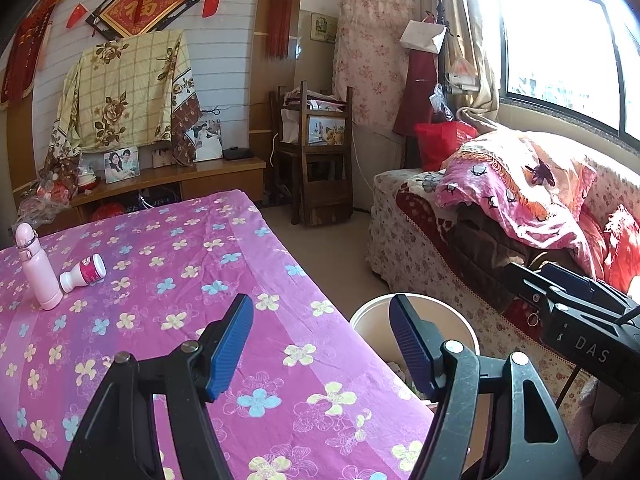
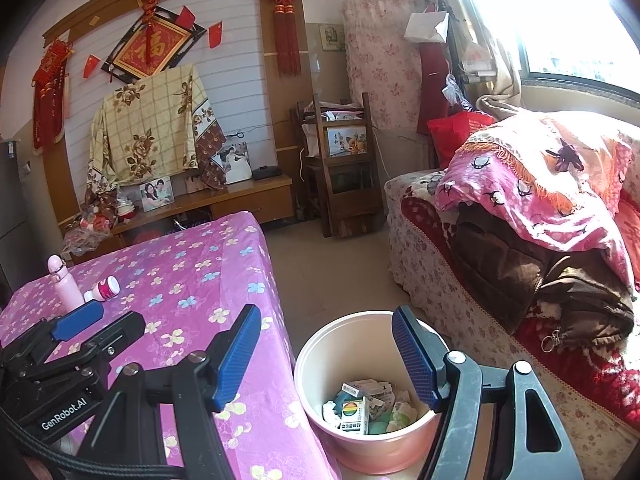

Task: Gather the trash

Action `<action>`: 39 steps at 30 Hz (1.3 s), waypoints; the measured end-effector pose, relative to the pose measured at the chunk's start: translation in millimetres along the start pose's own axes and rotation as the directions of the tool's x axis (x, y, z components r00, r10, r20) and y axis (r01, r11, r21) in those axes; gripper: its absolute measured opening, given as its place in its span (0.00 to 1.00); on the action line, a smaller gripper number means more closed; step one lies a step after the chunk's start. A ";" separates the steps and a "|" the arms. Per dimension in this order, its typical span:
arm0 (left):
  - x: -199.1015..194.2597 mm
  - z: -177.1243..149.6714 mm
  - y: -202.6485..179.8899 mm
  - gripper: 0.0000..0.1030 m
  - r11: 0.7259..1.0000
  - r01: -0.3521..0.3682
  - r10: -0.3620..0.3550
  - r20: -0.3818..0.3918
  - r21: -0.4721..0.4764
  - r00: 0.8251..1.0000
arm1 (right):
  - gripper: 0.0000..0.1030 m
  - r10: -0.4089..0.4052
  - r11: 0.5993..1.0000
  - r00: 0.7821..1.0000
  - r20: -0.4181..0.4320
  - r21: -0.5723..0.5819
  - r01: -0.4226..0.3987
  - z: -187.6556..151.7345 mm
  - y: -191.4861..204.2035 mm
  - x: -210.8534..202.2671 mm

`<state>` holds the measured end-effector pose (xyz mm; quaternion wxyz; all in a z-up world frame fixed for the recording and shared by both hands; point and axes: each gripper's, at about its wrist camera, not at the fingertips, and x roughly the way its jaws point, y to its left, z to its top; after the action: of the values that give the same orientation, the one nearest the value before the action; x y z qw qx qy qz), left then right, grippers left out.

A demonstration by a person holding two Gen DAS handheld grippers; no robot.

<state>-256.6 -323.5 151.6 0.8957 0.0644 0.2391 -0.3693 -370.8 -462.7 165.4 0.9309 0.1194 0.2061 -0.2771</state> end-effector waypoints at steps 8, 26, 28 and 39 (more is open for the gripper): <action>2.0 -0.6 1.9 0.69 1.000 0.005 -0.005 -0.004 -0.001 1.000 | 0.70 0.003 1.000 1.000 -0.003 0.003 -0.003 -1.3 1.1 1.4; 7.8 -7.3 -0.1 0.69 1.000 0.020 -0.020 -0.029 0.004 0.999 | 0.70 0.001 1.000 1.000 -0.022 0.007 0.000 -5.0 -2.0 6.0; 8.2 -7.4 -0.2 0.69 1.000 0.021 -0.021 -0.030 0.005 0.999 | 0.70 -0.001 1.000 1.000 -0.021 0.006 0.001 -5.3 -2.0 5.8; 10.1 -10.0 -2.0 0.69 0.999 0.034 -0.034 -0.040 0.005 0.999 | 0.70 -0.002 1.000 1.000 -0.028 0.009 0.002 -7.3 -2.9 6.8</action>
<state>-255.7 -328.4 138.1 0.8841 0.0702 0.2569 -0.3839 -369.6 -465.7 155.6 0.9271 0.1271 0.2178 -0.2773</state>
